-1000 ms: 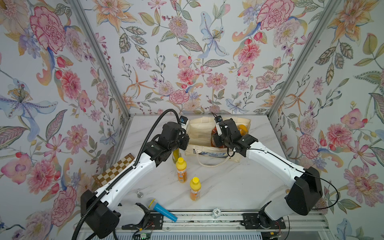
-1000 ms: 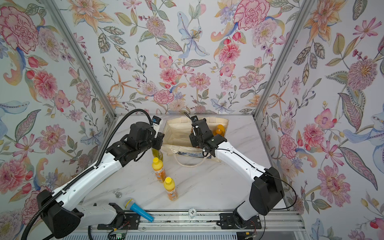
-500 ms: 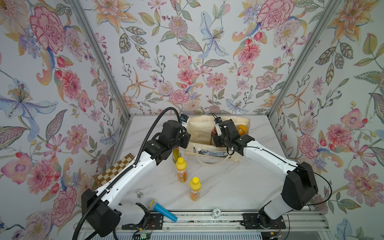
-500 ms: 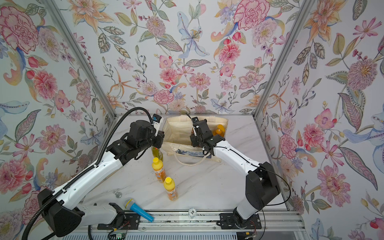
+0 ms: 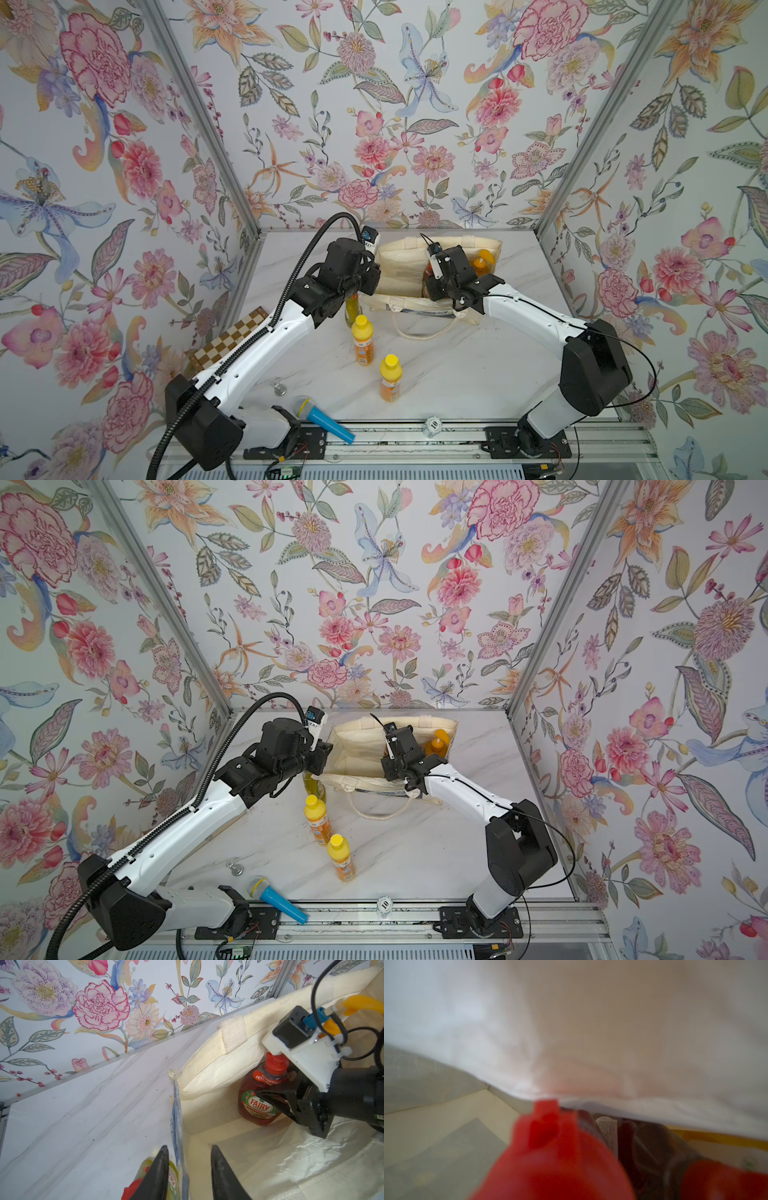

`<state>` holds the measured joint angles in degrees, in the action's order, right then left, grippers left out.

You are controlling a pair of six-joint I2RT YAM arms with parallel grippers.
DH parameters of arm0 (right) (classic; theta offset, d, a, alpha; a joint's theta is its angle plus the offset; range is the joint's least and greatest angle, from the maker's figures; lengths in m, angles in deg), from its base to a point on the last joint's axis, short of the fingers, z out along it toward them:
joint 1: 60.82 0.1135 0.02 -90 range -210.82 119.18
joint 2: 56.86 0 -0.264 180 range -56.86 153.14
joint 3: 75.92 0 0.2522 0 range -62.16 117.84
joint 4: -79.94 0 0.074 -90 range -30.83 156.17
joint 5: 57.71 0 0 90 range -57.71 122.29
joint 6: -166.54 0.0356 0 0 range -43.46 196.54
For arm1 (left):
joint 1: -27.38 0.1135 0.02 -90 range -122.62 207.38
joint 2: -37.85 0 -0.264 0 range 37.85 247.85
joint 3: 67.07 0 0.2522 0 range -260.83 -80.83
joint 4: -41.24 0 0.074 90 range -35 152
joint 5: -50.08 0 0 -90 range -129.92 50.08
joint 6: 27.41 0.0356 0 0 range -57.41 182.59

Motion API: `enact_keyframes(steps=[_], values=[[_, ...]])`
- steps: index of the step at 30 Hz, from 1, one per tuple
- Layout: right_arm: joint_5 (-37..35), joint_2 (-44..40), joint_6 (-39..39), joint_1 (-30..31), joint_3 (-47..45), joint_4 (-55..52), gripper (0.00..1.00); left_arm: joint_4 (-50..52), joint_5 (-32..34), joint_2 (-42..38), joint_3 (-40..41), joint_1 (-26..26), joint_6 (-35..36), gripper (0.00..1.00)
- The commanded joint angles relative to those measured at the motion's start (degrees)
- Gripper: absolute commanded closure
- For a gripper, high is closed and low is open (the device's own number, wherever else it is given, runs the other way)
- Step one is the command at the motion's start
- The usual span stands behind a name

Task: Pack dish soap into the shopping bag
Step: Place the bottle of dish soap in the shopping bag.

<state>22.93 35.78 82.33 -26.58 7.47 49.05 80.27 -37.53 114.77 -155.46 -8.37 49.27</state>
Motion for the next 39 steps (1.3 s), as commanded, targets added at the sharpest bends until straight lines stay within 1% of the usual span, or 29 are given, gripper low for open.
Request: enact_keyframes(steps=[1, 5, 7, 8, 9, 12, 14, 24, 30, 34, 39], values=[[-1.3, -1.0, -0.3, -0.8, 0.4, 5.3, 1.00, 3.3, 2.6, 1.7, -2.2, 0.3, 1.1, 0.57], [-1.2, -0.5, -0.5, -0.9, 0.6, 5.5, 1.00, 3.8, 2.3, 3.0, -1.7, 0.7, 1.4, 0.57], [-1.3, 0.0, -0.7, -1.0, 0.6, 5.7, 1.00, 3.7, 1.9, 3.8, -1.3, 0.8, 1.5, 0.60], [-1.3, 0.2, -0.8, -1.0, 0.7, 5.9, 1.00, 3.8, 1.7, 4.4, -1.2, 0.9, 1.6, 0.63], [-1.3, 0.5, -0.8, -1.1, 0.6, 6.1, 1.00, 3.8, 1.3, 4.8, -1.2, 0.9, 1.6, 0.68], [-1.4, 1.1, -1.1, -1.2, 0.5, 6.4, 1.00, 3.9, 0.4, 5.8, -1.7, 1.0, 1.8, 0.90], [-1.6, 1.4, -1.4, -1.2, 0.5, 6.6, 1.00, 4.3, 0.1, 6.1, -2.7, 1.0, 2.1, 1.00], [-2.2, 2.5, -1.7, -1.3, 0.6, 3.4, 1.00, 10.3, 1.5, 7.4, -11.4, 1.1, 3.4, 1.00], [-2.1, 4.1, -1.2, -1.4, -0.2, 1.6, 1.00, 10.3, 2.0, 7.9, -12.1, 1.1, 3.6, 1.00], [-1.1, 5.8, -0.4, -1.3, -0.7, 1.0, 0.96, 9.6, 2.3, 8.1, -11.6, 1.1, 3.6, 1.00], [-0.6, 6.7, 0.4, -1.0, -1.1, 0.8, 0.80, 9.1, 2.9, 7.7, -10.5, 1.1, 3.4, 1.00]])
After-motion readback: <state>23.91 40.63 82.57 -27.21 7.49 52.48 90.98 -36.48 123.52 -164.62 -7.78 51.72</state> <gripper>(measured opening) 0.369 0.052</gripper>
